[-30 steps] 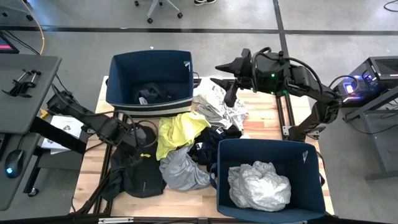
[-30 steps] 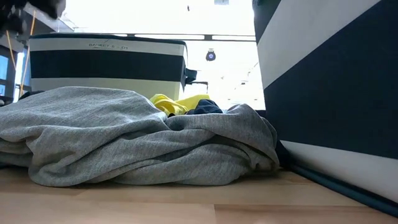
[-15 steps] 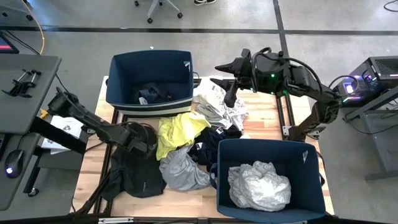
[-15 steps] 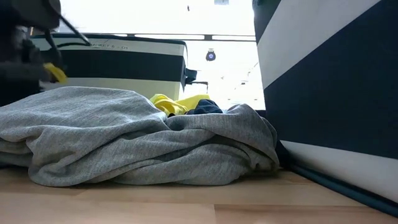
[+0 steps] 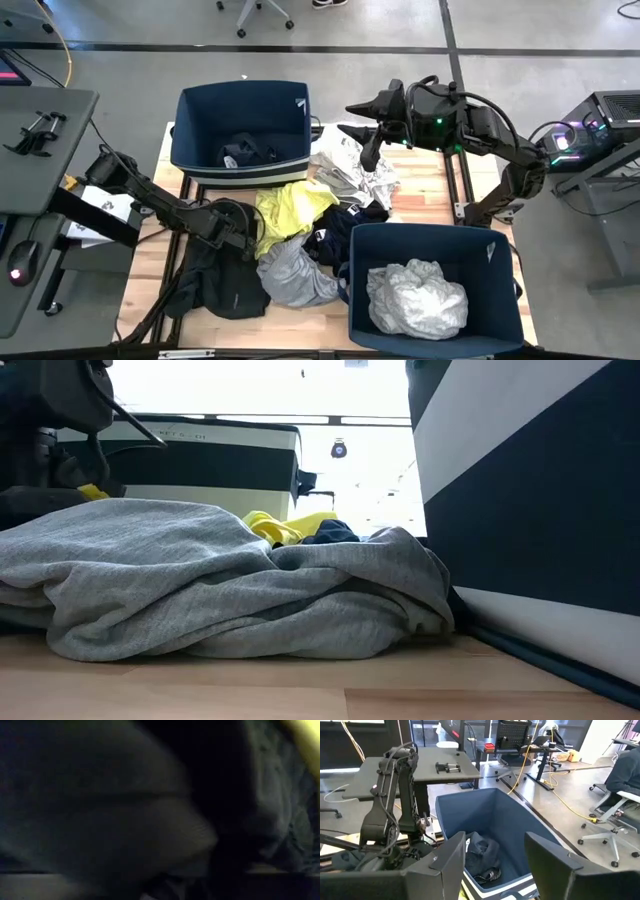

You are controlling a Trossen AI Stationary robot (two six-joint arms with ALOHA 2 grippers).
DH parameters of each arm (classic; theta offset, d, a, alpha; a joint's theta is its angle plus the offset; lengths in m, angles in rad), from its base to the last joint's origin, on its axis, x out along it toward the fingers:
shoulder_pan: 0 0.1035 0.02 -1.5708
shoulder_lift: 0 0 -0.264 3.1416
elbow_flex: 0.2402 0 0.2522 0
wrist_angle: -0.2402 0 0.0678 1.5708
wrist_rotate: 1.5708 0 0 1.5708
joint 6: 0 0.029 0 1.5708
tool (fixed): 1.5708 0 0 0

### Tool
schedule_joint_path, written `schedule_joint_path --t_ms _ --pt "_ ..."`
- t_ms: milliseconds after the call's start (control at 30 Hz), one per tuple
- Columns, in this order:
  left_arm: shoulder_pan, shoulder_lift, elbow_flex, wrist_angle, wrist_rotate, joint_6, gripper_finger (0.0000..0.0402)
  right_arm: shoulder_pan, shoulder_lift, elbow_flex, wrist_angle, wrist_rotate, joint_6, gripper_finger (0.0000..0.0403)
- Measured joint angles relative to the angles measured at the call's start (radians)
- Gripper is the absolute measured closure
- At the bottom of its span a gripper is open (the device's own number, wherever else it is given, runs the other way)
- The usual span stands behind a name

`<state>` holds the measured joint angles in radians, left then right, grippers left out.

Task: Sort clothes
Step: Put the black shorts into the top blue laundry bin

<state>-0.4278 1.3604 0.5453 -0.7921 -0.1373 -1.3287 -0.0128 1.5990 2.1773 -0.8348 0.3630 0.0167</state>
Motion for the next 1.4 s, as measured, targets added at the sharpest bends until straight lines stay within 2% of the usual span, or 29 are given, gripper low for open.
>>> schedule_joint_path --t_ms 100,133,233,367,500,567,667,733,800,933,1033,1133,1200,1267,1400 --pt "0.001 -0.060 0.010 -0.068 0.074 0.056 0.0362 0.000 0.000 0.000 0.007 0.000 0.009 0.0213" --pt "0.003 -0.083 0.015 -0.089 0.109 0.076 0.0380 0.000 0.000 0.000 0.009 0.000 0.008 0.0213" --pt "0.001 -0.169 0.080 -0.164 0.181 0.092 0.0380 0.000 0.000 0.000 0.009 0.001 0.005 0.0213" --pt "-0.002 -0.283 0.240 -0.309 0.243 0.180 0.0394 0.000 0.000 0.000 0.019 0.001 0.003 0.0213" --pt "-0.002 -0.384 0.463 -0.294 0.252 0.288 0.0396 -0.001 0.000 0.000 0.050 0.001 -0.021 0.0213" --pt "0.001 -0.420 0.584 -0.234 0.228 0.314 0.0397 -0.001 0.000 0.000 0.070 0.001 -0.042 0.0213" --pt "0.011 -0.457 0.749 -0.082 0.135 0.407 0.0399 -0.001 0.000 0.000 0.101 0.001 -0.065 0.0213" --pt "0.017 -0.466 0.847 0.046 0.040 0.548 0.0400 -0.001 0.000 0.000 0.118 0.001 -0.085 0.0213" --pt "0.018 -0.466 0.930 0.190 -0.056 0.757 0.0400 -0.001 0.000 0.000 0.130 0.002 -0.097 0.0213" --pt "0.018 -0.454 1.045 0.494 -0.187 1.293 0.0401 0.000 0.000 0.000 0.143 0.002 -0.104 0.0213" --pt "0.033 -0.446 1.094 0.610 -0.352 1.628 0.0401 -0.001 -0.001 0.000 0.138 0.002 -0.103 0.0213" --pt "0.079 -0.443 1.113 0.630 -0.574 1.869 0.0401 0.005 -0.001 0.000 0.133 0.002 -0.081 0.0213" --pt "0.127 -0.440 1.114 0.626 -0.698 1.976 0.0401 0.007 -0.001 0.000 0.122 0.002 -0.072 0.0213" --pt "0.186 -0.440 1.114 0.624 -0.775 2.025 0.0401 0.008 -0.001 0.000 0.119 0.001 -0.059 0.0213" --pt "0.309 -0.436 1.113 0.603 -0.787 2.019 0.0401 0.007 -0.002 0.000 0.119 0.001 -0.043 0.0213"
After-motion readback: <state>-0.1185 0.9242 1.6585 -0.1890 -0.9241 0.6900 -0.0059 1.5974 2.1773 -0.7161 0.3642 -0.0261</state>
